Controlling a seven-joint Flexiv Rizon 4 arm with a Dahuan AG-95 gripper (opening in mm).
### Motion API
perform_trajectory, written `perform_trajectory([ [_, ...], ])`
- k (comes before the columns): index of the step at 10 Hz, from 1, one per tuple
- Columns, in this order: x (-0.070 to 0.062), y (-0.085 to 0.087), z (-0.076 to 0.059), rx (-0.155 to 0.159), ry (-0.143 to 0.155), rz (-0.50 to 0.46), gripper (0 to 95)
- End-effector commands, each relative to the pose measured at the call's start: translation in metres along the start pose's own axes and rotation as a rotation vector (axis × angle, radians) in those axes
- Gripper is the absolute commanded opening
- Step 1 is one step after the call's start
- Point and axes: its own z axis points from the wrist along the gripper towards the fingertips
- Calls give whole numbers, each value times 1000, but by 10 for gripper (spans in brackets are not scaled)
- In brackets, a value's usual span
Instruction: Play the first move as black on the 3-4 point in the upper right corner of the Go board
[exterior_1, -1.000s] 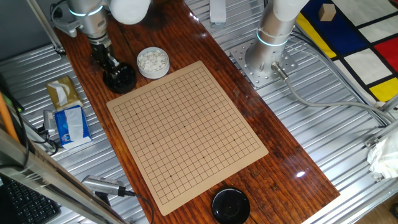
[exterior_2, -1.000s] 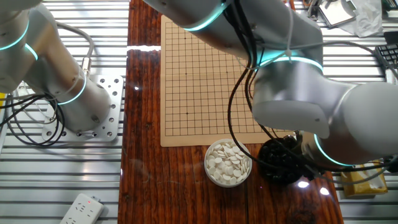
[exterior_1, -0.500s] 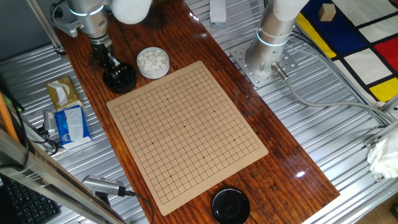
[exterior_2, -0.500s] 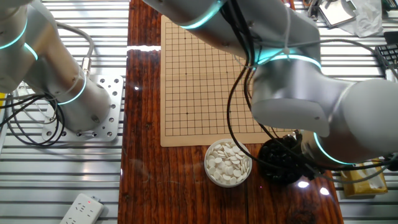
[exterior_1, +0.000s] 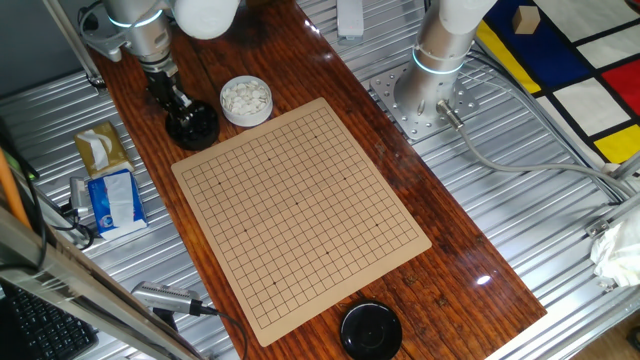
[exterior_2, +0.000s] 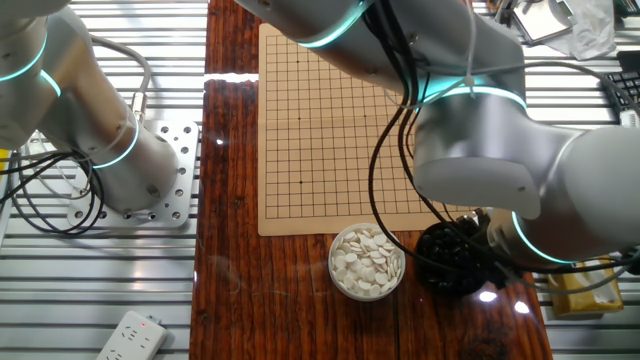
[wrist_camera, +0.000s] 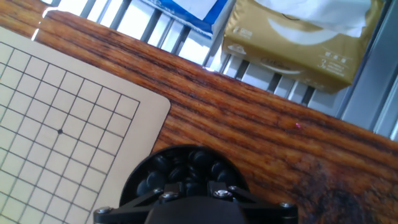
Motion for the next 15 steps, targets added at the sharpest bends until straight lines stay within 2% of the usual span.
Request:
perform_trajectory([
  [1,0,0,0,0,-1,4,190],
  [7,0,0,-1,3,-1,13,190],
  [11,-1,-10,0,4,-3,2,190],
  [15,-2,-10,7,9,-3,3,190],
])
